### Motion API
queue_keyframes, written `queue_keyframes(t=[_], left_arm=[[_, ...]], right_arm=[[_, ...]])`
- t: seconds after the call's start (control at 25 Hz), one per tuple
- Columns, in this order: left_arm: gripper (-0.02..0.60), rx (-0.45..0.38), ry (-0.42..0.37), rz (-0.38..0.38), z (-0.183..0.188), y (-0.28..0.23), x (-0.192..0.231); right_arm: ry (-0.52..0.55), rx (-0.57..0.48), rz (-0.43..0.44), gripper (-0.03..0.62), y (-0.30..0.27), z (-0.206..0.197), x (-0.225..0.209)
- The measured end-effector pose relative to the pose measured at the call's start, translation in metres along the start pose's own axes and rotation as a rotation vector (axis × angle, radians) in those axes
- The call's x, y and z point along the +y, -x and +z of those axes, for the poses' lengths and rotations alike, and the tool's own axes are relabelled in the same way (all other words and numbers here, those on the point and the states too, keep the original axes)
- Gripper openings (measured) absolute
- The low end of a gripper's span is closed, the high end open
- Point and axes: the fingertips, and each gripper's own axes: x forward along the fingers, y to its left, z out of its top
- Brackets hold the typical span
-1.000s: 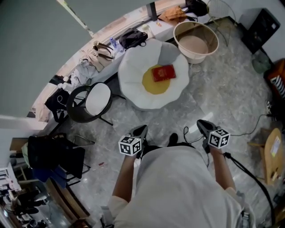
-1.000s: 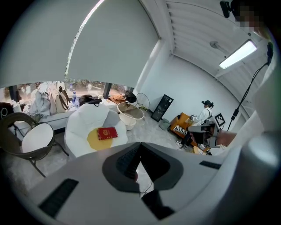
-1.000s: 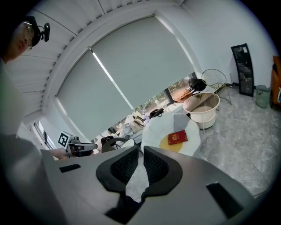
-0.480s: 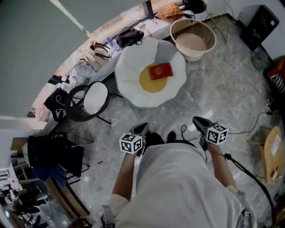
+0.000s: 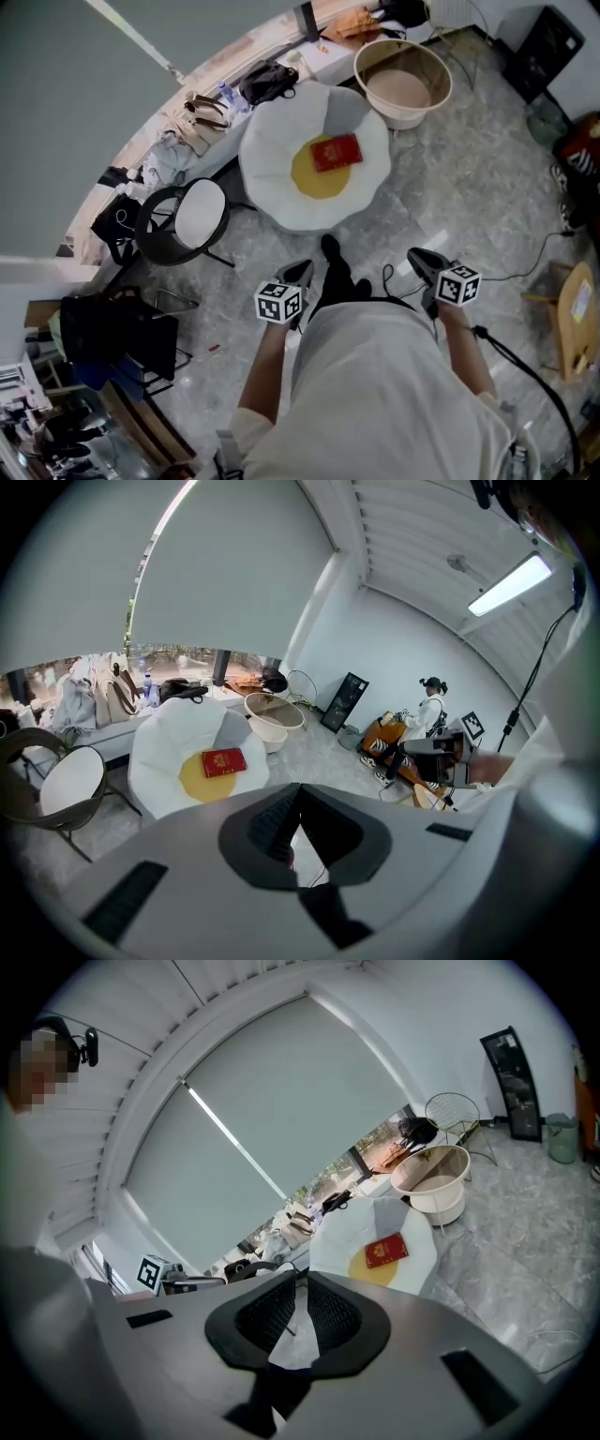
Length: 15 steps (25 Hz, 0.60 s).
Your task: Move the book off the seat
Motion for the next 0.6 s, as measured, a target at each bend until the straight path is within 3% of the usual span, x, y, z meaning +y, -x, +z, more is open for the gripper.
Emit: queue_keyframes(t=[0.6], left_arm=[[0.003, 0.029, 0.001, -0.057, 0.074, -0.060, 0.044]], right_arm=[[-0.020, 0.005, -0.082, 0.057, -0.045, 0.057, -0.028]])
